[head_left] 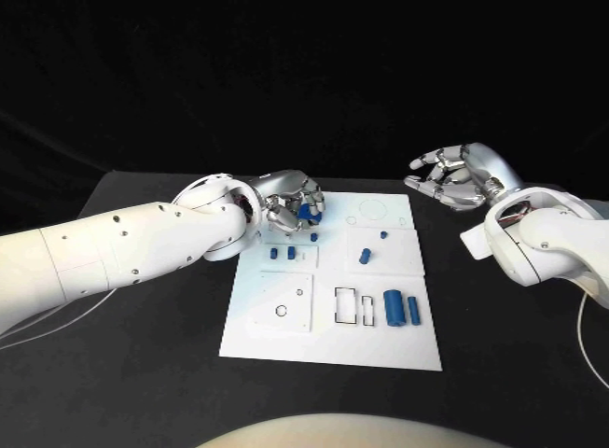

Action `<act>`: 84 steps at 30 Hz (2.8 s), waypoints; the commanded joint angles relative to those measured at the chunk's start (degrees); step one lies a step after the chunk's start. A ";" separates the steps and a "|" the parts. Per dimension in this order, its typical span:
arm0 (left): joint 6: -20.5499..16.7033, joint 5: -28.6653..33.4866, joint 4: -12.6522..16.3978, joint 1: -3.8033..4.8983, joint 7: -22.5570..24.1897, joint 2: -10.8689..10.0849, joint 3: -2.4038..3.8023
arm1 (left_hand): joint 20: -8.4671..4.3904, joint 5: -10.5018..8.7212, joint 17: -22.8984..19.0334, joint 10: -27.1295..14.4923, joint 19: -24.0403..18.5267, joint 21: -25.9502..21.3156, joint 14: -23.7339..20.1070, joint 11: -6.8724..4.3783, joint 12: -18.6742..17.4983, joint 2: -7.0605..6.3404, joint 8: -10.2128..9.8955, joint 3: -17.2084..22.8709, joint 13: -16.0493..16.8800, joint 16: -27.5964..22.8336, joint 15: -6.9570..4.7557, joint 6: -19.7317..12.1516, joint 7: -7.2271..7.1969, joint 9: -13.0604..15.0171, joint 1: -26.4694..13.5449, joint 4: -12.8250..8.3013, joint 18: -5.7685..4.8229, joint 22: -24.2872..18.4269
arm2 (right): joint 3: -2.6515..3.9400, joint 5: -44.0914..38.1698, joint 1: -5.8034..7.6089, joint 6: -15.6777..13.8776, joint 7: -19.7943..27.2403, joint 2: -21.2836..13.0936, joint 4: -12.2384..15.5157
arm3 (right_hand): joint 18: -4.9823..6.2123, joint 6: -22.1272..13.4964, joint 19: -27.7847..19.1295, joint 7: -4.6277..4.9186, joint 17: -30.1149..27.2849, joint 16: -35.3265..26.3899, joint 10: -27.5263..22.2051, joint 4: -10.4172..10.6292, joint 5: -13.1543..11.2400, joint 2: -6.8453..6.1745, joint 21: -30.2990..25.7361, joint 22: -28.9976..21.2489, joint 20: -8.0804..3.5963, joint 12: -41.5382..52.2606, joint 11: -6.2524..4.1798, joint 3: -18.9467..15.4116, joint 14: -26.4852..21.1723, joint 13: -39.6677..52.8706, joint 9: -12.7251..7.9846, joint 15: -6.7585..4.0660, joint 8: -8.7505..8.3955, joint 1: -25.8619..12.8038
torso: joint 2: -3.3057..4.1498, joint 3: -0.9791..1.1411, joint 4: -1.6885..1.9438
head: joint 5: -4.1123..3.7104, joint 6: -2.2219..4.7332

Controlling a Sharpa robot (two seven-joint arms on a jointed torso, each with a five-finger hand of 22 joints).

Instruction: Assemble the parts on the task board

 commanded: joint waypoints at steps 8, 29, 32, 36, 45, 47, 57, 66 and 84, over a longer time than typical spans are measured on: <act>5.38 -14.04 -2.70 -0.36 -0.86 2.76 -0.15 | 0.28 -0.35 1.98 -0.39 1.82 4.20 2.15 0.35 -1.09 -0.67 -1.05 -1.53 -1.38 3.30 0.19 1.00 0.23 -1.67 -0.09 -0.53 -0.82 5.03 | 0.00 -0.18 -0.04 -0.02 0.80 0.17 0.08 | 1.05 0.29 -0.31 -0.06 -0.10 -0.39 -1.47 0.11 0.25 -0.30 -0.38 5.40 0.06 -1.21 -0.39 0.49 0.88 -1.23 -0.03 -0.33 0.33 0.36 | 0.15 -0.03 -0.21 | -0.26 -0.07; 10.67 -16.23 -4.72 -0.42 -2.61 4.71 -0.15 | 0.02 -0.15 6.06 3.00 4.18 10.16 5.68 -0.38 0.01 0.12 -1.37 -1.21 -2.17 8.81 -0.32 4.62 -0.53 -3.61 0.29 -1.11 -1.80 12.08 | -0.01 -0.15 -0.05 0.01 0.77 0.31 0.09 | 1.04 0.22 -0.27 -0.05 -0.06 -0.42 -1.53 0.25 0.23 -0.31 -0.44 5.38 0.06 -1.61 -0.37 0.55 0.90 -1.73 -0.04 -0.32 0.44 0.10 | 0.08 -0.01 -0.16 | -0.34 -0.37; 10.51 -16.25 -5.26 -0.44 -2.42 5.14 -0.15 | -0.10 -0.14 6.16 3.50 4.32 10.71 5.84 -0.56 0.08 0.44 -1.43 -0.72 -2.29 9.22 -0.48 5.20 -0.72 -3.87 0.46 -1.22 -1.88 12.73 | -0.01 -0.13 -0.05 -0.02 0.81 0.35 0.09 | 1.04 0.21 -0.26 -0.05 -0.09 -0.45 -1.51 0.26 0.23 -0.30 -0.43 5.38 0.06 -1.65 -0.37 0.57 0.90 -1.81 -0.04 -0.32 0.47 0.05 | 0.10 -0.03 -0.19 | -0.35 -0.37; 10.39 -16.25 -5.74 -0.45 -2.32 5.54 -0.15 | -0.26 -0.22 6.29 3.85 4.40 11.33 6.01 -0.68 -0.07 0.96 -1.71 0.24 -2.58 9.75 -0.62 5.70 -0.81 -4.31 1.03 -1.65 -1.97 13.41 | -0.01 -0.05 -0.05 -0.10 0.91 0.40 0.09 | 1.03 0.19 -0.21 -0.05 -0.03 -0.46 -1.37 0.36 0.00 -0.23 -0.47 5.36 0.06 -1.80 -0.37 0.59 0.94 -2.11 -0.05 -0.32 0.60 -0.32 | 0.10 -0.01 -0.23 | -0.36 -0.37; 11.18 -16.25 -6.93 -0.46 -2.59 6.06 -0.16 | -0.32 -0.46 6.56 4.05 4.65 12.18 6.25 -0.65 -0.26 1.52 -2.02 1.15 -2.86 10.35 -0.62 6.10 -0.71 -4.73 1.45 -2.11 -2.12 14.40 | -0.01 0.00 -0.05 -0.10 0.90 0.31 0.19 | 1.03 0.19 -0.21 -0.05 -0.03 -0.46 -1.37 0.36 0.00 -0.23 -0.47 5.36 0.06 -1.80 -0.37 0.59 0.94 -2.11 -0.05 -0.32 0.60 -0.32 | 0.13 0.00 -0.14 | -0.54 -0.33; 11.46 -16.25 -7.17 -0.48 -2.57 6.19 -0.16 | -0.32 -0.57 7.29 4.42 4.94 12.71 6.72 -0.69 -0.13 1.68 -2.03 1.36 -2.88 10.88 -0.64 6.42 -0.72 -4.84 1.47 -2.26 -2.24 15.07 | -0.01 0.00 -0.05 -0.10 0.91 0.30 0.22 | 1.03 0.19 -0.21 -0.05 -0.03 -0.46 -1.37 0.36 0.00 -0.23 -0.47 5.36 0.06 -1.80 -0.37 0.59 0.94 -2.11 -0.05 -0.32 0.60 -0.32 | 0.12 0.01 -0.14 | -0.53 -0.34; 12.34 -16.20 -7.59 -0.63 -2.05 6.72 -0.18 | -0.37 -0.68 7.39 4.91 4.93 13.04 6.95 -0.82 0.07 1.71 -2.04 1.52 -2.87 11.28 -0.73 6.96 -0.83 -5.02 1.34 -2.51 -2.24 15.38 | -0.01 0.00 -0.05 -0.05 0.91 0.32 0.26 | 1.04 0.17 -0.21 -0.07 -0.02 -0.48 -1.28 0.36 -0.14 -0.17 -0.55 5.32 0.05 -1.87 -0.38 0.62 0.96 -2.28 -0.05 -0.33 0.69 -0.50 | 0.06 -0.03 -0.19 | -0.51 -0.55; 12.58 -16.14 -7.57 -0.66 -2.02 6.78 -0.20 | -0.40 -0.72 7.75 5.19 5.12 13.43 7.16 -0.94 0.18 1.84 -2.08 1.65 -2.87 11.58 -0.78 7.17 -0.91 -5.11 1.32 -2.63 -2.33 15.90 | -0.01 0.00 -0.05 -0.01 0.90 0.41 0.22 | 1.04 0.17 -0.21 -0.07 -0.02 -0.48 -1.28 0.36 -0.14 -0.17 -0.55 5.32 0.05 -1.87 -0.38 0.62 0.96 -2.28 -0.05 -0.33 0.69 -0.50 | 0.07 0.00 -0.10 | -0.56 -0.62; 13.59 -16.12 -7.65 -1.02 -2.51 6.93 -0.24 | -0.78 -0.74 9.69 7.67 6.34 15.85 8.89 -1.46 -0.18 2.75 -2.43 2.98 -3.33 13.47 -1.28 9.90 -1.24 -5.80 1.42 -4.00 -2.84 18.98 | -0.01 0.00 -0.05 0.06 0.86 0.42 0.23 | 1.04 0.21 -0.18 -0.09 0.00 -0.49 -1.20 0.33 -0.16 -0.13 -0.54 5.33 0.04 -1.90 -0.41 0.67 0.97 -2.41 -0.05 -0.34 0.78 -0.57 | 0.11 -0.06 -0.14 | -0.67 -0.87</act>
